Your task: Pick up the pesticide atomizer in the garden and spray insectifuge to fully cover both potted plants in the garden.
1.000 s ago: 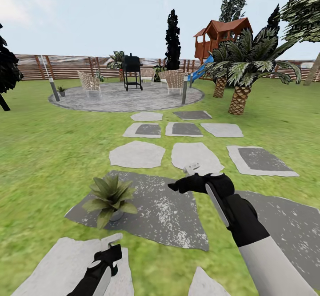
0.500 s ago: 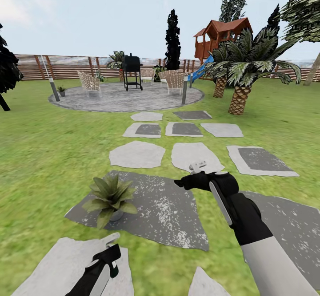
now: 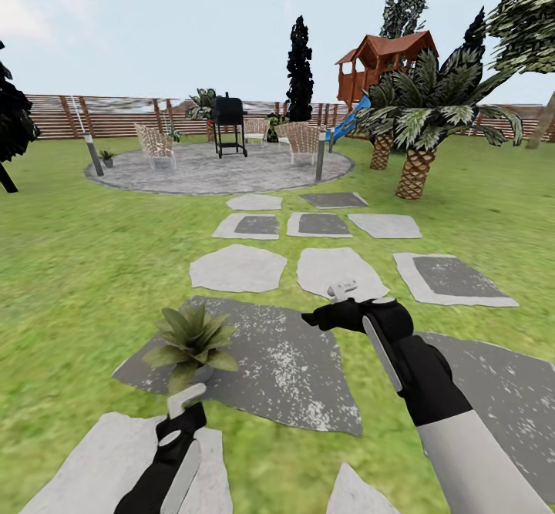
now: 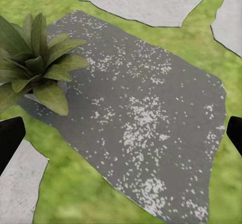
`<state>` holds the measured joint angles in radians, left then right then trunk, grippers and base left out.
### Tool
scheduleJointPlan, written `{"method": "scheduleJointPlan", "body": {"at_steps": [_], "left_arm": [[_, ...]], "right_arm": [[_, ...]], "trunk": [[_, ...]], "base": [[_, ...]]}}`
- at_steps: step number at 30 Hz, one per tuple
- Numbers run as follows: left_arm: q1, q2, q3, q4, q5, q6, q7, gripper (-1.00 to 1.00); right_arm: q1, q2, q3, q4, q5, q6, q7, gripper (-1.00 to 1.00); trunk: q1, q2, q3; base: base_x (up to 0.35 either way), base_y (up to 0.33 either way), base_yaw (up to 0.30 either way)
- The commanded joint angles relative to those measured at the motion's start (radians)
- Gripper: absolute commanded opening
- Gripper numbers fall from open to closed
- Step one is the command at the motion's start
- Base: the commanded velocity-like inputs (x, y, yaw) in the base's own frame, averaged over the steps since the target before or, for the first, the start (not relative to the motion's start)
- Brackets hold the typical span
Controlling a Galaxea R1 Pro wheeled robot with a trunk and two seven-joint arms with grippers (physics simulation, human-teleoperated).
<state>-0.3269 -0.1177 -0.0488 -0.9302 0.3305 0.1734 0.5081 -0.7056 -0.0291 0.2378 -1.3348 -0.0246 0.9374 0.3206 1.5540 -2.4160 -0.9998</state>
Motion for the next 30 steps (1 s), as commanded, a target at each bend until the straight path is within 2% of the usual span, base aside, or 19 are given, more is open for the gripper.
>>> {"method": "scheduleJointPlan", "body": {"at_steps": [1, 4, 6, 8, 11, 13, 15, 17, 20, 22, 30], "left_arm": [[0.0, 0.001, -0.003, -0.006, 0.023, 0.035, -0.001, -1.0], [0.0, 0.001, -0.006, -0.05, 0.038, 0.068, -0.002, -1.0], [0.0, 0.001, -0.004, -0.076, 0.043, 0.115, 0.0, -1.0], [0.0, 0.0, -0.004, -0.133, 0.053, 0.253, 0.003, -1.0], [-0.001, 0.0, -0.002, -0.137, 0.072, 0.302, 0.012, -1.0], [-0.004, 0.0, -0.001, -0.113, 0.075, 0.307, 0.034, -1.0], [-0.006, 0.0, -0.001, -0.109, 0.075, 0.303, 0.088, -1.0], [-0.007, -0.001, 0.001, -0.149, 0.087, 0.288, 0.109, -1.0], [-0.007, -0.001, -0.002, -0.173, 0.121, 0.241, 0.118, -1.0], [-0.007, -0.001, -0.002, -0.175, 0.131, 0.229, 0.118, -1.0], [-0.006, -0.001, -0.002, -0.145, 0.147, 0.231, 0.111, -1.0]], "right_arm": [[0.0, 0.0, 0.0, 0.0, 0.0, 0.0, 0.0, 1.0], [0.0, 0.0, 0.0, 0.0, 0.0, 0.0, -0.001, 1.0], [0.0, 0.002, 0.001, 0.0, 0.0, 0.0, -0.002, 1.0], [0.0, 0.005, 0.001, 0.0, 0.0, 0.0, -0.002, 1.0], [0.0, 0.006, 0.001, -0.001, 0.0, 0.0, -0.001, 1.0], [0.0, 0.006, 0.001, -0.002, 0.0, 0.0, 0.0, 1.0], [0.0, 0.006, 0.002, -0.003, 0.0, 0.0, 0.0, 1.0], [0.0, 0.006, 0.002, -0.002, -0.001, 0.0, 0.0, 1.0], [0.0, 0.007, 0.003, -0.001, -0.001, 0.0, 0.0, 1.0], [0.0, 0.007, 0.005, -0.001, 0.0, 0.0, -0.001, 1.0], [0.0, 0.005, 0.005, -0.001, 0.0, 0.0, -0.001, 1.0]], "trunk": [[0.0, 0.0, 0.0], [0.0, 0.0, 0.0], [0.0, 0.0, 0.0], [0.0, 0.0, 0.0], [0.0, 0.0, 0.0], [0.0, 0.0, 0.0], [0.0, 0.0, 0.0], [0.0, 0.0, 0.0], [0.0, 0.0, 0.0], [0.0, 0.0, 0.0], [0.0, 0.0, 0.0]], "base": [[0.0, 0.0, 0.0], [0.077, 0.0, 0.0], [0.035, 0.0, 0.0], [0.01, 0.0, 0.0], [0.002, 0.0, 0.0], [0.0, 0.0, 0.0], [0.0, 0.0, 0.0], [0.0, 0.0, 0.0], [0.107, 0.0, 0.0], [0.27, 0.0, 0.0], [0.318, 0.0, 0.0]]}}
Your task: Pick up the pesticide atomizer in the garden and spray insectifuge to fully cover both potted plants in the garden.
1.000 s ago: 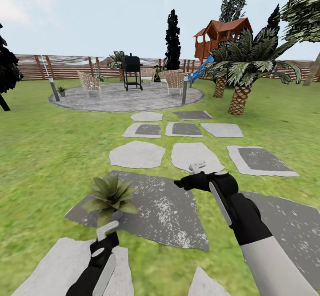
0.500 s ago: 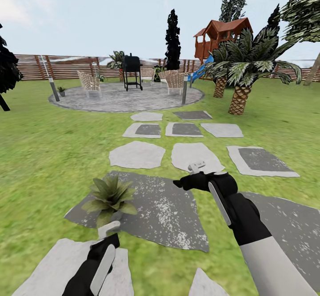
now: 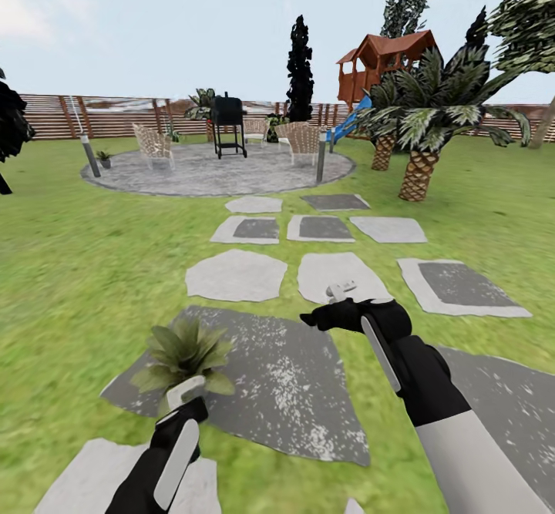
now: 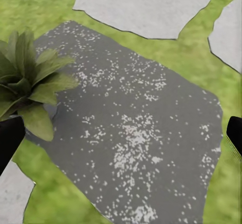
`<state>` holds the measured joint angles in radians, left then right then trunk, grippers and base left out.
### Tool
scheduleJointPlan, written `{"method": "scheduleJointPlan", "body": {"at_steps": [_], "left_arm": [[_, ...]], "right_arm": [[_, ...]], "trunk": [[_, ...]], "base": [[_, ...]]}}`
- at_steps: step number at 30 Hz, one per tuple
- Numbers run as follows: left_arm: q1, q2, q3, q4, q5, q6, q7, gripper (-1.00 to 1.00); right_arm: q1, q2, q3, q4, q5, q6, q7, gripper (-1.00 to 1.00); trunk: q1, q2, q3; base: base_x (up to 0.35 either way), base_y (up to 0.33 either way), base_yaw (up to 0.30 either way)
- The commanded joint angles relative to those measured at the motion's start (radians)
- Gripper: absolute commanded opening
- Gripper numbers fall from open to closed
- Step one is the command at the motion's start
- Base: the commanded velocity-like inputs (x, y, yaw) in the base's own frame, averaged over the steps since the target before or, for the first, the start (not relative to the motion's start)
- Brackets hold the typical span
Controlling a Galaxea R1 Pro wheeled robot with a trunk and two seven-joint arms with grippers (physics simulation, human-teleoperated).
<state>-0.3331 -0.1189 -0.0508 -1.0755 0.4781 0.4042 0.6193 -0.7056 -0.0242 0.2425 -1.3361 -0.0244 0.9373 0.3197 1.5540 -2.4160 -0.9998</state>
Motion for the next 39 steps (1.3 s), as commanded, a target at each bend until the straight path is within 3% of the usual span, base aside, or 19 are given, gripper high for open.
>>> {"method": "scheduleJointPlan", "body": {"at_steps": [1, 4, 7, 15, 18, 20, 36, 38, 39], "left_arm": [[0.0, 0.0, -0.001, 0.01, 0.013, 0.006, -0.001, -1.0], [-0.001, 0.003, 0.0, 0.039, 0.085, 0.033, 0.0, -1.0], [-0.004, 0.005, 0.001, 0.067, 0.098, 0.037, 0.0, -1.0], [-0.006, 0.011, 0.008, 0.091, 0.102, 0.036, 0.007, -1.0], [-0.02, 0.016, 0.009, 0.181, 0.096, 0.028, 0.012, -1.0], [-0.022, 0.016, 0.009, 0.195, 0.095, 0.028, 0.014, -1.0], [-0.024, 0.015, 0.011, 0.199, 0.097, 0.028, 0.018, -1.0], [-0.024, 0.008, 0.01, 0.196, 0.09, 0.024, 0.066, -1.0], [-0.024, 0.006, 0.008, 0.193, 0.09, 0.0, 0.157, -1.0]], "right_arm": [[0.0, 0.0, 0.0, 0.0, 0.0, 0.0, 0.0, 1.0], [0.0, 0.0, 0.0, -0.001, 0.0, 0.0, 0.001, 1.0], [0.0, 0.0, 0.0, -0.002, 0.0, 0.0, 0.001, 1.0], [0.0, -0.001, 0.0, -0.002, 0.0, 0.0, 0.001, 1.0], [0.0, -0.003, 0.0, -0.005, 0.0, 0.001, 0.002, 1.0], [0.0, -0.003, 0.0, -0.004, 0.0, 0.002, 0.002, 1.0], [0.0, -0.006, 0.001, 0.002, -0.002, -0.02, 0.004, 1.0], [0.0, -0.005, 0.001, 0.002, -0.002, -0.02, 0.003, 1.0], [0.0, -0.005, 0.002, 0.002, -0.002, -0.02, 0.003, 1.0]], "trunk": [[0.0, 0.0, 0.0], [0.0, 0.0, 0.0], [0.0, 0.0, 0.0], [0.0, 0.0, 0.0], [0.0, 0.0, 0.0], [0.0, 0.0, 0.0], [0.0, 0.0, 0.0], [0.0, 0.0, 0.0], [0.0, 0.0, 0.0]], "base": [[0.322, 0.0, 0.0], [0.322, 0.0, 0.0], [0.322, 0.0, 0.0], [0.322, 0.0, 0.0], [0.247, -0.005, 0.0], [0.049, -0.003, 0.0], [0.002, 0.0, 0.0], [0.0, 0.0, 0.0], [0.0, 0.0, 0.0]]}}
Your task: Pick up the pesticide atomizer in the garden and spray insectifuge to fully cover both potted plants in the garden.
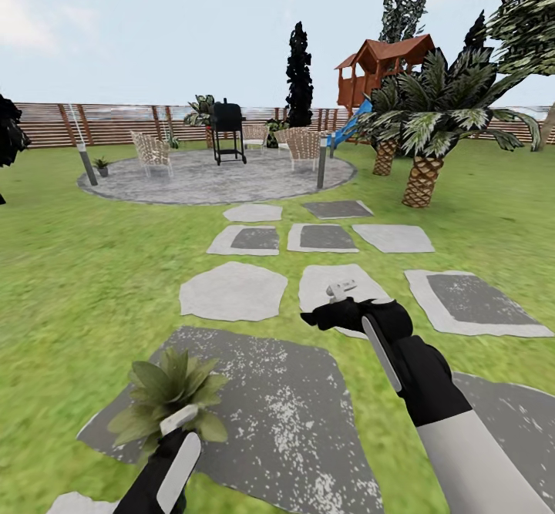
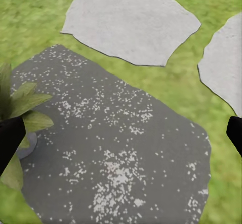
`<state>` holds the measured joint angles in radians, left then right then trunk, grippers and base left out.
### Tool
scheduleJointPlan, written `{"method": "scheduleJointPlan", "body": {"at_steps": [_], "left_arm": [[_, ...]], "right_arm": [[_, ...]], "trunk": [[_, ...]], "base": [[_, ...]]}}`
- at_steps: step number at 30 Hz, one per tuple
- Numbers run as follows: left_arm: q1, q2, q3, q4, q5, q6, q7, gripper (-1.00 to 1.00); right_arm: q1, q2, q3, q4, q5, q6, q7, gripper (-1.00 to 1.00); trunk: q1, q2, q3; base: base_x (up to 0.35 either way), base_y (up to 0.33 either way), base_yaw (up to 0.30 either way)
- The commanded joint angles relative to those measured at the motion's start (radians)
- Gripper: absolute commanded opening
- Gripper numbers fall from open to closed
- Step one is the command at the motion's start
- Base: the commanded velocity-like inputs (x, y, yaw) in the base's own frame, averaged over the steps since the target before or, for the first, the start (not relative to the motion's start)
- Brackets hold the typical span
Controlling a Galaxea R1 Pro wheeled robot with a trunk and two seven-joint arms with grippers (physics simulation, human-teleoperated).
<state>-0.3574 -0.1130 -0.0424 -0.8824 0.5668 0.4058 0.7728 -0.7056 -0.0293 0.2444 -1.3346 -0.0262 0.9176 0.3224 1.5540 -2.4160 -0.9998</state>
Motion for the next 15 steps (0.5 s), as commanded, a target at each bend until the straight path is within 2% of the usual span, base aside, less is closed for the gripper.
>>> {"method": "scheduleJointPlan", "body": {"at_steps": [1, 2, 5, 8, 9, 15], "left_arm": [[0.0, -0.001, -0.002, -0.001, 0.004, -0.027, 0.055, -1.0], [0.0, 0.0, -0.002, 0.002, 0.007, -0.037, 0.078, -1.0], [0.0, 0.003, 0.0, 0.007, 0.016, -0.038, 0.088, -1.0], [-0.015, 0.009, 0.0, 0.038, 0.084, -0.025, 0.089, -1.0], [-0.026, 0.01, 0.0, 0.062, 0.095, -0.021, 0.088, -1.0], [-0.068, 0.009, 0.001, 0.143, 0.112, -0.012, 0.038, -1.0]], "right_arm": [[0.0, 0.0, 0.001, 0.0, 0.0, 0.001, 0.0, 1.0], [0.0, 0.001, 0.001, 0.0, 0.0, 0.001, 0.0, 1.0], [0.0, 0.0, 0.0, 0.0, 0.001, 0.001, 0.0, 1.0], [0.0, 0.0, 0.0, 0.0, 0.001, 0.001, 0.0, 1.0], [0.0, 0.0, 0.0, 0.0, 0.001, 0.001, 0.0, 1.0], [0.0, 0.0, -0.001, -0.001, 0.002, 0.002, 0.0, 1.0]], "trunk": [[0.0, 0.0, 0.0], [0.0, 0.0, 0.0], [0.0, 0.0, 0.0], [0.0, 0.0, 0.0], [0.0, 0.0, 0.0], [0.0, 0.0, 0.0]], "base": [[0.0, 0.0, 0.0], [0.0, 0.0, 0.0], [0.0, 0.0, 0.0], [0.0, 0.0, 0.0], [0.0, 0.0, 0.0], [0.0, 0.0, 0.0]]}}
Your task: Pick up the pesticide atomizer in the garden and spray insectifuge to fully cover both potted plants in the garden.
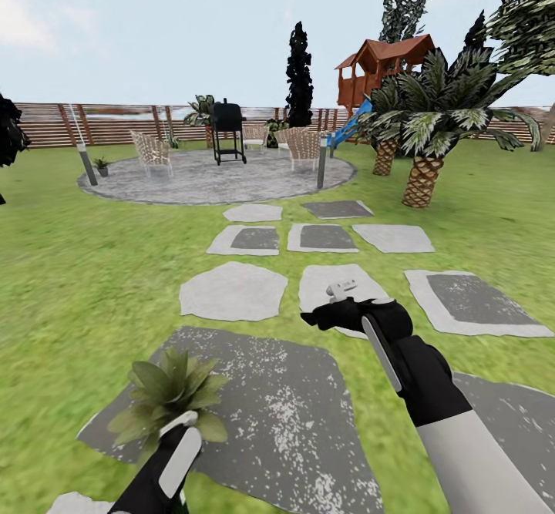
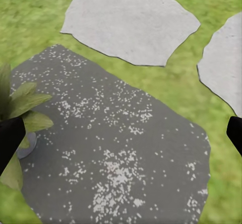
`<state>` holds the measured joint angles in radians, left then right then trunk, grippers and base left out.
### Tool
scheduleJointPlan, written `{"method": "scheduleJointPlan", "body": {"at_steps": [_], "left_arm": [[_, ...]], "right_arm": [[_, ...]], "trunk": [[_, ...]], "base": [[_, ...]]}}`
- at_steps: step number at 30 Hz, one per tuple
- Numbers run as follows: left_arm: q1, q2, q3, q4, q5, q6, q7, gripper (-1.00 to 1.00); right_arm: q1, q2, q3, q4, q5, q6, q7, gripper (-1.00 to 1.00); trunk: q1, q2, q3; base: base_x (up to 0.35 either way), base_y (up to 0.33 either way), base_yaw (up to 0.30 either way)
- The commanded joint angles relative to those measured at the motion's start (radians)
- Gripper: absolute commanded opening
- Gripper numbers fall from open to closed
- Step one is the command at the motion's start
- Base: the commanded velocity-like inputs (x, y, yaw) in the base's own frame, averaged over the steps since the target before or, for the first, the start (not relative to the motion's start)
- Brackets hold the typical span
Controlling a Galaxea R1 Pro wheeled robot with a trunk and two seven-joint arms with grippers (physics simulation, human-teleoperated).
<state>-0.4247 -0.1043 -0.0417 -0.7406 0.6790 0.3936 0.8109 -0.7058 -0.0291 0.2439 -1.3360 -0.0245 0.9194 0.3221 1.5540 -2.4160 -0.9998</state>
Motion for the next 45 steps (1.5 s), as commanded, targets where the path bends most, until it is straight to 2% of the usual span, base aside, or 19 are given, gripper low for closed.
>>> {"method": "scheduleJointPlan", "body": {"at_steps": [1, 4, 11, 12, 14, 17, 26, 29, 31, 32, 45], "left_arm": [[-0.01, 0.0, 0.0, 0.021, 0.0, 0.0, -0.003, -1.0], [-0.042, 0.0, 0.0, 0.08, 0.0, -0.002, -0.004, -1.0], [-0.052, 0.01, 0.005, 0.09, -0.003, -0.011, -0.004, -1.0], [-0.052, 0.024, 0.019, 0.096, -0.001, -0.014, -0.004, -1.0], [-0.052, 0.034, 0.046, 0.109, -0.001, -0.015, -0.005, -1.0], [-0.052, 0.037, 0.054, 0.114, 0.0, -0.014, -0.007, -1.0], [-0.059, 0.037, 0.056, 0.137, 0.0, -0.014, -0.007, -1.0], [-0.064, 0.038, 0.056, 0.152, 0.0, -0.01, -0.05, -1.0], [-0.087, 0.037, 0.056, 0.199, 0.0, -0.006, -0.067, -1.0], [-0.117, 0.037, 0.056, 0.258, 0.0, -0.004, -0.084, -1.0], [-0.121, 0.038, 0.055, 0.268, 0.001, -0.005, -0.092, -1.0]], "right_arm": [[0.0, 0.0, 0.0, 0.0, 0.0, 0.0, 0.0, 1.0], [0.0, 0.0, 0.0, -0.001, 0.0, 0.0, 0.001, 1.0], [0.0, -0.002, 0.0, -0.002, 0.0, 0.001, 0.001, 1.0], [0.0, -0.002, 0.0, -0.003, 0.0, 0.001, 0.001, 1.0], [0.0, -0.002, 0.0, -0.005, 0.0, 0.001, 0.001, 1.0], [0.0, -0.002, 0.0, -0.007, 0.0, 0.001, 0.002, 1.0], [0.0, -0.002, 0.0, -0.008, 0.0, 0.001, 0.002, 1.0], [0.0, -0.002, -0.001, -0.008, 0.0, 0.001, 0.002, 1.0], [0.0, -0.002, -0.001, -0.008, 0.0, 0.001, 0.002, 1.0], [0.0, -0.002, -0.002, -0.008, 0.0, 0.001, 0.002, 1.0], [0.0, -0.002, -0.002, -0.008, 0.0, 0.001, 0.002, 1.0]], "trunk": [[0.0, 0.0, 0.0], [0.0, 0.0, 0.0], [0.0, 0.0, 0.0], [0.0, 0.0, 0.0], [0.0, 0.0, 0.0], [0.0, 0.0, 0.0], [0.0, 0.0, 0.0], [0.0, 0.0, 0.0], [0.0, 0.0, 0.0], [0.0, 0.0, 0.0], [0.0, 0.0, 0.0]], "base": [[0.0, 0.0, 0.0], [0.0, 0.0, 0.0], [0.0, 0.0, 0.0], [0.0, 0.0, 0.0], [0.0, 0.0, 0.0], [0.0, 0.0, 0.0], [0.0, 0.0, 0.0], [0.0, 0.0, 0.0], [0.0, 0.0, 0.0], [0.0, 0.0, 0.0], [0.0, 0.0, 0.0]]}}
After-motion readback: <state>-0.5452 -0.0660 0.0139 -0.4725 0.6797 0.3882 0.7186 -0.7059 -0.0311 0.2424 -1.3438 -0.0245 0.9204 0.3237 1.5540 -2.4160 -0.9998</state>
